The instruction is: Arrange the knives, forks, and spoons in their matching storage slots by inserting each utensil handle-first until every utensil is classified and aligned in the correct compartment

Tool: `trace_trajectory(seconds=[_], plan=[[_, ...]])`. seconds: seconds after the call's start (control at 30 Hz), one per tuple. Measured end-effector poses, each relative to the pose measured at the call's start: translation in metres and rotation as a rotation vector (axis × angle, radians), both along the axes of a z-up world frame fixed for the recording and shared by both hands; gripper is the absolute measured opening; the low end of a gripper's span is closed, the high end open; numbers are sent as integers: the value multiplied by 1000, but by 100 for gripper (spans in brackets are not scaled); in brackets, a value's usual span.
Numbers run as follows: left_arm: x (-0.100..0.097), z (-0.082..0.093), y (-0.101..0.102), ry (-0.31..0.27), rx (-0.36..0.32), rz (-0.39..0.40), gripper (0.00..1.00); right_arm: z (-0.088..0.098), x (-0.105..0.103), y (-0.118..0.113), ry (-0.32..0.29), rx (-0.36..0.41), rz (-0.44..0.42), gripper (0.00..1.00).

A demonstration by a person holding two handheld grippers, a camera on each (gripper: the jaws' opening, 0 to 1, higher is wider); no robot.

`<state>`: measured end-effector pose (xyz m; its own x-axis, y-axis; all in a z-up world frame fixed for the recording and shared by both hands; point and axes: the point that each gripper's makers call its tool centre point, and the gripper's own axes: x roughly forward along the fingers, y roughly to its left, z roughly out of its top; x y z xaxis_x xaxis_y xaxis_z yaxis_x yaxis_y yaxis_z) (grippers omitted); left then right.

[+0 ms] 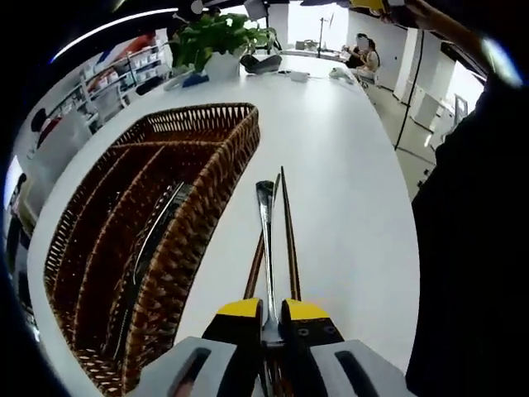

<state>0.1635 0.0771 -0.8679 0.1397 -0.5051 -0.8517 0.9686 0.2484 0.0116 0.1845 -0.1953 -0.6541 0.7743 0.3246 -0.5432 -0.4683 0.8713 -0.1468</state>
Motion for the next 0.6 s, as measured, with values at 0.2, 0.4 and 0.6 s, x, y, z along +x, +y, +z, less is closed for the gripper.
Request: trace_trajectory(seconds=[0.2,0.4,0.6], plan=[[3,0,-2,-1,-11,14,5,-2,-2,-2,4,-2,-3,98],[3,-1,-4,-56,9,-64,3,-1,0,-1,-1,4,-5,98],[6,0,-4,-47,-16,-20,2,0,1,0,-5,6,-3,98]])
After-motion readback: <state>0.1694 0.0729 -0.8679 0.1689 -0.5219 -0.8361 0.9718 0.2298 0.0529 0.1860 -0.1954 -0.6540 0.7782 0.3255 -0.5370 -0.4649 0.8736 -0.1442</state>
